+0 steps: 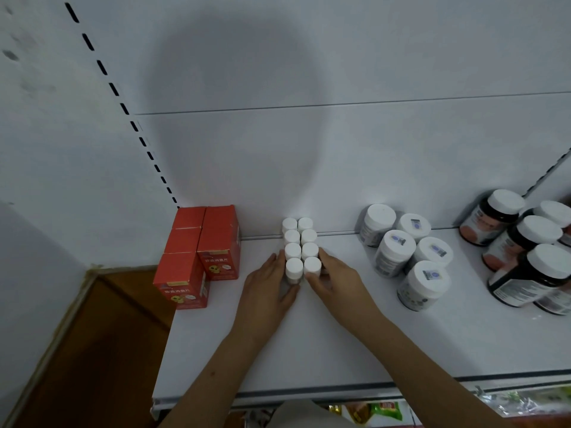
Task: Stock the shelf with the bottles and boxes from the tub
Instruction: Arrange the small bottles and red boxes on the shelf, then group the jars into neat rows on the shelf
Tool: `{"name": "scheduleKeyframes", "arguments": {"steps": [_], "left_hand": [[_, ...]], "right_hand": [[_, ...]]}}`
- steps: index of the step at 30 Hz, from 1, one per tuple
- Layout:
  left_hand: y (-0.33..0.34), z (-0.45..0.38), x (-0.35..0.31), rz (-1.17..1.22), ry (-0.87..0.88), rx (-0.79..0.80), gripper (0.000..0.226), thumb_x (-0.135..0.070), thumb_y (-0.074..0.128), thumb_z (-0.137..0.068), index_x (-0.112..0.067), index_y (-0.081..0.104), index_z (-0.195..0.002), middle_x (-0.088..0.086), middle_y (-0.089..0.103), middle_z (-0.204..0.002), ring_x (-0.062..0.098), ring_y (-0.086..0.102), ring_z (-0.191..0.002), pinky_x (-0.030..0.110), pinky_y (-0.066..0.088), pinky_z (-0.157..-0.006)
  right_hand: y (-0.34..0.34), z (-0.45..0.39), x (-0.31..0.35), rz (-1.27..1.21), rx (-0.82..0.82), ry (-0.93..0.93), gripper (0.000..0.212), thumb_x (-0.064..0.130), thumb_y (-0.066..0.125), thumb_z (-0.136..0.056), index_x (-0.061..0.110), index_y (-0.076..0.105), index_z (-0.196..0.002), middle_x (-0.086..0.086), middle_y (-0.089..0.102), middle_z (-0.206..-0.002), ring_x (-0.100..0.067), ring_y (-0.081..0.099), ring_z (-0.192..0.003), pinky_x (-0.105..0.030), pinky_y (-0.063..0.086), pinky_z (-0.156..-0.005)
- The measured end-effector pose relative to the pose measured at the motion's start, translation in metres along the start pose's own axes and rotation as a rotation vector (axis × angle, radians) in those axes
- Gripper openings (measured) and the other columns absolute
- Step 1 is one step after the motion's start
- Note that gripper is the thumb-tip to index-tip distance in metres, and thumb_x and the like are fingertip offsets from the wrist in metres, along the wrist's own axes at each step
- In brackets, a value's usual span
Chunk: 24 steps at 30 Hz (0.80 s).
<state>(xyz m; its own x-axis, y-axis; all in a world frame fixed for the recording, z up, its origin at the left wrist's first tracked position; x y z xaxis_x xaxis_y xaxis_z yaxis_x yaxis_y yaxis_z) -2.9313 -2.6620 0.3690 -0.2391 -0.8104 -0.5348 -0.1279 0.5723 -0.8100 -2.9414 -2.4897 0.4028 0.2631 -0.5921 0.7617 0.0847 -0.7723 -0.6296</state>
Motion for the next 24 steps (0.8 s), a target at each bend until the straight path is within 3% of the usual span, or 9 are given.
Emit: {"name": "scheduleKeyframes", "arguments": {"steps": [5, 8, 10, 14, 18, 19, 21, 23, 24], "left_hand": [[0.001, 0.002, 0.001, -0.035, -0.015, 0.015, 0.072, -0.056, 0.042, -0.091, -0.016, 0.036, -0.150, -0.001, 0.041, -0.153, 0.013, 0.035, -0.143, 0.041, 0.038, -0.111], [-0.004, 0.005, -0.003, -0.004, -0.029, 0.057, 0.075, -0.050, 0.053, -0.091, -0.014, 0.030, -0.153, 0.000, 0.035, -0.156, 0.014, 0.031, -0.145, 0.041, 0.034, -0.115], [-0.010, 0.013, -0.008, 0.064, -0.094, 0.068, 0.078, -0.042, 0.061, -0.092, -0.014, 0.025, -0.154, -0.002, 0.033, -0.156, 0.014, 0.030, -0.144, 0.035, 0.028, -0.118], [-0.026, 0.029, -0.028, 0.112, -0.121, -0.209, 0.045, -0.020, 0.063, -0.091, -0.017, 0.051, -0.134, -0.006, 0.053, -0.124, 0.010, 0.051, -0.113, 0.034, 0.048, -0.098], [-0.038, 0.018, -0.071, 0.139, -0.005, -0.410, 0.025, -0.002, 0.063, -0.088, -0.014, 0.062, -0.109, -0.004, 0.055, -0.101, 0.007, 0.051, -0.090, 0.017, 0.044, -0.080], [-0.038, 0.011, -0.085, 0.151, 0.025, -0.411, 0.022, -0.003, 0.063, -0.088, -0.014, 0.062, -0.108, -0.004, 0.056, -0.101, 0.007, 0.051, -0.089, 0.015, 0.042, -0.079], [-0.035, -0.009, -0.111, 0.168, 0.090, -0.375, 0.020, -0.007, 0.063, -0.089, -0.016, 0.062, -0.107, -0.008, 0.055, -0.104, 0.006, 0.053, -0.090, 0.015, 0.043, -0.079], [-0.026, -0.035, -0.132, 0.169, 0.168, -0.273, 0.023, -0.013, 0.062, -0.090, -0.019, 0.061, -0.112, -0.010, 0.054, -0.111, 0.009, 0.056, -0.098, 0.020, 0.046, -0.085], [-0.019, -0.050, -0.139, 0.151, 0.208, -0.195, 0.024, -0.016, 0.061, -0.091, -0.020, 0.060, -0.115, -0.008, 0.054, -0.115, 0.012, 0.057, -0.103, 0.025, 0.047, -0.088]], "right_hand": [[0.005, 0.000, -0.001, 0.027, 0.002, 0.001, 0.046, 0.024, 0.058, -0.096, 0.010, 0.048, -0.138, -0.003, 0.062, -0.123, -0.017, 0.059, -0.108, -0.015, 0.038, -0.087], [0.002, 0.003, 0.005, 0.014, 0.015, 0.010, 0.048, 0.025, 0.063, -0.094, 0.007, 0.048, -0.136, -0.004, 0.061, -0.124, -0.020, 0.059, -0.110, -0.015, 0.037, -0.087], [-0.009, 0.008, 0.015, 0.002, 0.006, 0.026, 0.057, 0.028, 0.064, -0.094, 0.009, 0.043, -0.143, 0.001, 0.056, -0.130, -0.011, 0.054, -0.113, -0.014, 0.035, -0.091], [-0.047, 0.025, 0.035, -0.011, -0.056, 0.071, 0.057, 0.036, 0.060, -0.095, 0.025, 0.039, -0.148, 0.021, 0.044, -0.127, 0.003, 0.050, -0.107, -0.011, 0.036, -0.089], [-0.103, 0.036, 0.037, 0.026, -0.334, 0.031, 0.037, 0.027, 0.062, -0.095, 0.026, 0.057, -0.131, 0.014, 0.060, -0.112, 0.002, 0.056, -0.096, 0.000, 0.036, -0.083], [-0.117, 0.035, 0.031, 0.063, -0.402, 0.021, 0.035, 0.022, 0.063, -0.094, 0.024, 0.059, -0.128, 0.011, 0.061, -0.111, 0.001, 0.055, -0.096, -0.002, 0.036, -0.084], [-0.144, 0.027, 0.013, 0.166, -0.458, 0.057, 0.037, 0.019, 0.063, -0.092, 0.021, 0.058, -0.129, 0.005, 0.060, -0.119, -0.007, 0.055, -0.103, -0.018, 0.044, -0.090], [-0.164, 0.012, -0.011, 0.274, -0.378, 0.176, 0.045, 0.023, 0.063, -0.092, 0.018, 0.052, -0.136, -0.004, 0.056, -0.130, -0.022, 0.055, -0.113, -0.034, 0.046, -0.092], [-0.172, 0.003, -0.022, 0.314, -0.295, 0.250, 0.049, 0.025, 0.062, -0.092, 0.017, 0.049, -0.139, -0.008, 0.054, -0.134, -0.026, 0.054, -0.118, -0.036, 0.045, -0.093]]}}
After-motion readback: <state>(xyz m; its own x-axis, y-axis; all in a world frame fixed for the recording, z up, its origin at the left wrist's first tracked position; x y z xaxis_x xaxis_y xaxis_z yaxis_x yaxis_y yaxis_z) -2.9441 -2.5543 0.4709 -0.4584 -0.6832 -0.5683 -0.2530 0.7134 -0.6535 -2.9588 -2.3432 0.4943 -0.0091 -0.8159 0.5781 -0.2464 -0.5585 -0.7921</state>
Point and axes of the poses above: each hand's wrist, its own z-axis away from the middle knuckle, its own y-axis out of the palm, x = y × z, the point moved 1 cm from there along -z, towards the middle knuckle
